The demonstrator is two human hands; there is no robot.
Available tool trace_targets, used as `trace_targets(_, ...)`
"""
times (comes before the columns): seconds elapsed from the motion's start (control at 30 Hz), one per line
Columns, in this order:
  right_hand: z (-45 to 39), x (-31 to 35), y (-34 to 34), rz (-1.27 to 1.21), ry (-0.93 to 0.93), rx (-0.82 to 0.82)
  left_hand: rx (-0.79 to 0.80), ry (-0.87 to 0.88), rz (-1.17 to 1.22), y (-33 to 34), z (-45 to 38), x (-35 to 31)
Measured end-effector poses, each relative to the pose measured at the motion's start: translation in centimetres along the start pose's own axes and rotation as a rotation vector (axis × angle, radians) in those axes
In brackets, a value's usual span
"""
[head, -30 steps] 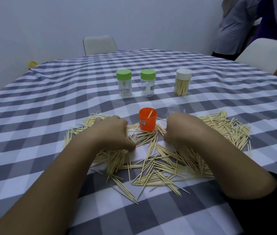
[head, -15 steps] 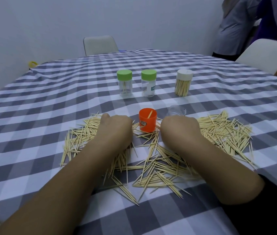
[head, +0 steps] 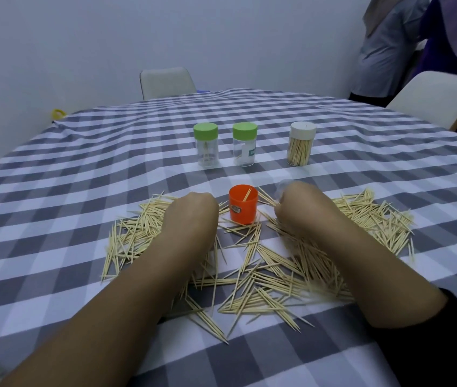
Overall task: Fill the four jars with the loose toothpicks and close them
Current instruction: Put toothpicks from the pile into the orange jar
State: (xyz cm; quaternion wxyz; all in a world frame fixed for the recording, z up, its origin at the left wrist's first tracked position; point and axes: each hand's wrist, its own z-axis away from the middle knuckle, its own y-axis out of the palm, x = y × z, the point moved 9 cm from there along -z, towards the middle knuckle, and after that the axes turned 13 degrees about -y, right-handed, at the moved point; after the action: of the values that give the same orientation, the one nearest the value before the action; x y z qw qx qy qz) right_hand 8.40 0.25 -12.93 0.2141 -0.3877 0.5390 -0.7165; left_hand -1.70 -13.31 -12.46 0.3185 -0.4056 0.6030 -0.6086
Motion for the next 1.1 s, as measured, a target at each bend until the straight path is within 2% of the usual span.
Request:
trace_targets(0.1, 0.2, -0.6, -0.9, -0.248, -0.084, -0.091, 0.074, -0.023, 0.016, 0.3, -0.9, 0.2)
trace_targets(0.2, 0.7, -0.6, -1.5, -0.568, -0.129, -0.161, 0.053, -0.008, 0.117, -0.5, -1.3, 0.3)
trace_targets(0.27, 0.8, -0.3, -1.8, -0.669, -0.166, -0.201, 0.006, -0.011, 0.351, -1.4, -1.3, 1.0)
trace_targets(0.37, 0.6, -0.1, -2.3, -0.829, -0.226, -0.305, -0.055, -0.050, 0.876, -2.3, -0.9, 3.1)
trace_targets(0.53, 0.1, 0.1, -2.8, -1.098, -0.294, -0.490, 0.032, -0.071, 1.554, -2.8, -1.6, 4.6)
trace_targets(0.67, 0.3, 0.8, -3.5, -1.255, -0.338, -0.589, 0.089, -0.046, 1.894, -3.7, -1.9, 3.8)
trace_targets(0.77, 0.4, 1.5, -4.0, -1.291, -0.384, -0.660, 0.141, -0.058, 2.041, -3.5, -2.5, 2.7)
trace_targets(0.93, 0.5, 2.1, -4.1, -1.318, -0.444, -0.741, 0.205, -0.070, 2.138, -2.4, -2.5, 0.7)
trace_targets(1.1, 0.2, 2.4, -3.6, -1.290, -0.471, -0.718, 0.260, -0.059, 2.115, -1.4, -2.3, -0.3)
